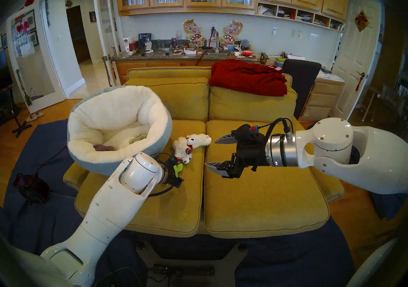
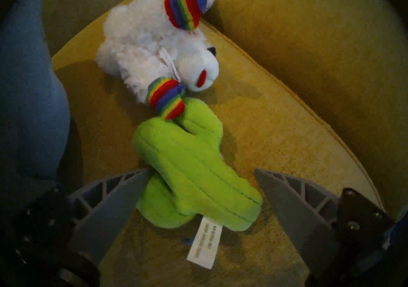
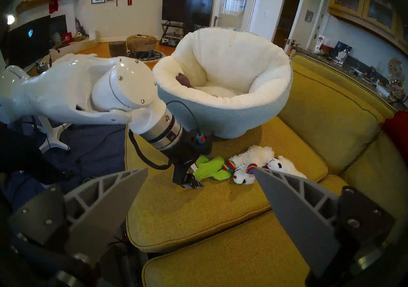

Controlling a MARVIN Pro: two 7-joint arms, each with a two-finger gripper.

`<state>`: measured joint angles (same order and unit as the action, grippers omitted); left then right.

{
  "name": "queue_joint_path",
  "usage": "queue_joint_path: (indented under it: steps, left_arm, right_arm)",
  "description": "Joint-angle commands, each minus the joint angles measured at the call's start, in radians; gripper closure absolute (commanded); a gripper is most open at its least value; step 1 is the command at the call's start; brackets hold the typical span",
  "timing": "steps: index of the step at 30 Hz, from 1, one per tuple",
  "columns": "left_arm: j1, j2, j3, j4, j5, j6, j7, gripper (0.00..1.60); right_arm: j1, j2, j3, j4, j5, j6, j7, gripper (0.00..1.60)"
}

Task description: Put toys into dog bed

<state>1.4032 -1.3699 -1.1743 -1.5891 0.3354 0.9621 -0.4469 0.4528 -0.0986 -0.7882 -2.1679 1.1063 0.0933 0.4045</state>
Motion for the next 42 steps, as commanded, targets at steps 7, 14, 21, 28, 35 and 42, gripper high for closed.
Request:
queue_joint_path:
  steps: [7,14,21,28,35,42]
  left_arm:
    - [-0.017,-0.047,-0.04,-0.044,0.067,-0.002,-0.03,1.6]
    - [0.014,-0.032,-0.051,-0.144,0.062,-0.002,-0.084,1.6]
    - [0.021,-0.024,-0.062,-0.223,0.057,-0.002,-0.133,1.6]
    - [0.025,-0.004,-0.097,-0.307,0.059,-0.002,-0.174,1.6]
    - [0.004,0.022,-0.163,-0.389,0.06,-0.002,-0.204,1.6]
    - [-0.023,0.049,-0.257,-0.464,0.059,-0.002,-0.224,1.6]
  right_arm:
    - [0.022,-0.001,0.02,0.0,0.0,-0.011,-0.002,0.0]
    - [0.021,-0.001,0.02,0.0,0.0,-0.01,-0.002,0.0]
    - [0.02,-0.001,0.019,0.0,0.0,-0.008,-0.003,0.0]
    - [0.02,-0.001,0.019,0.0,0.0,-0.008,-0.003,0.0]
    - [0.02,-0.001,0.018,0.0,0.0,-0.008,-0.003,0.0]
    - [0.02,-0.001,0.018,0.0,0.0,-0.008,-0.003,0.0]
